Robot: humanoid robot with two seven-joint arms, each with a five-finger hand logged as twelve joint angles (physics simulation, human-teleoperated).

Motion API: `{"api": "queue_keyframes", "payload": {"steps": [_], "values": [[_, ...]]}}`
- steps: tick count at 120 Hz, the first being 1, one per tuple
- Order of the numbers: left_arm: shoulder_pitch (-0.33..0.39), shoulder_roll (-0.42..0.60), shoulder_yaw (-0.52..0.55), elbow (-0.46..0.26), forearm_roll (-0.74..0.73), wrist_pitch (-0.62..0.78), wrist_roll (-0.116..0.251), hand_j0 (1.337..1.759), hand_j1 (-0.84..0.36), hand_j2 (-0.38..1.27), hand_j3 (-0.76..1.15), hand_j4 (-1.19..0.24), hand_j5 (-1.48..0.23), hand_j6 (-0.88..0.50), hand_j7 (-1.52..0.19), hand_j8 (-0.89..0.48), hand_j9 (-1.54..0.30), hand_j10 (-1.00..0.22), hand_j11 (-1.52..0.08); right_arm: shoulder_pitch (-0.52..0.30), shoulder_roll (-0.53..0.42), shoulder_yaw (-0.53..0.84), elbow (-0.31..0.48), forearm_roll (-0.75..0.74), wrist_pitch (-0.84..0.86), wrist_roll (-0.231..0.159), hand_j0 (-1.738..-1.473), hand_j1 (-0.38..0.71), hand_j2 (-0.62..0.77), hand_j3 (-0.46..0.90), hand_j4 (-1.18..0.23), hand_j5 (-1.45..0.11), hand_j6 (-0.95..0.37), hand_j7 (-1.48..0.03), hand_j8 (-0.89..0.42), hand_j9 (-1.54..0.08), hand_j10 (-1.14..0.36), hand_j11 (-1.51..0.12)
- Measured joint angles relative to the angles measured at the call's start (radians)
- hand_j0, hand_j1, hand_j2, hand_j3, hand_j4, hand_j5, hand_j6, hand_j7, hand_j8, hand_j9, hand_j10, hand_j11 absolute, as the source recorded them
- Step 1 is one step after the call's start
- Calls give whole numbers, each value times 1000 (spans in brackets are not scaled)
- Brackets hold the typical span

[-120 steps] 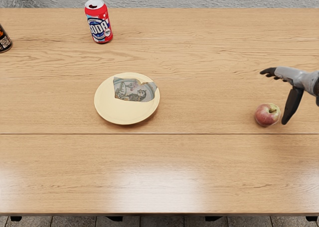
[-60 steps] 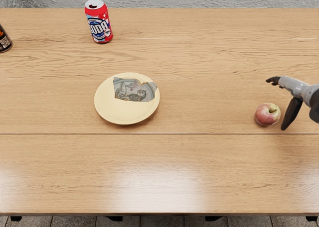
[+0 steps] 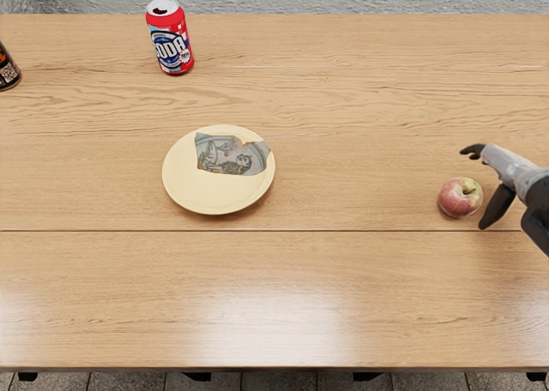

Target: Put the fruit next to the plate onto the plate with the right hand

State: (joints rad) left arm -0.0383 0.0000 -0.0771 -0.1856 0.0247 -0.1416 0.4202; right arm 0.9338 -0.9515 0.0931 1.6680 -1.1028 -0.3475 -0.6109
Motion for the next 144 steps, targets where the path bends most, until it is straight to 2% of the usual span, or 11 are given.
{"api": "queue_keyframes", "payload": {"steps": [65, 144], "values": [[0, 0, 0, -3, 0, 0, 0, 1658, 339, 2, 0, -9, -11, -9, -11, -9, -11, -8, -11, -63, 42, 2, -22, -78, -98, 0, -1658, -8, -52, 0, -294, -375, -297, -374, -295, -375, -293, -374], [2, 0, -1, -5, 0, 0, 0, 1658, 339, 2, 0, -8, -11, -8, -11, -8, -11, -8, -11, -90, 76, 0, -34, -110, -132, 0, -1658, 58, -63, 0, -348, -447, -350, -445, -349, -446, -347, -446]]}}
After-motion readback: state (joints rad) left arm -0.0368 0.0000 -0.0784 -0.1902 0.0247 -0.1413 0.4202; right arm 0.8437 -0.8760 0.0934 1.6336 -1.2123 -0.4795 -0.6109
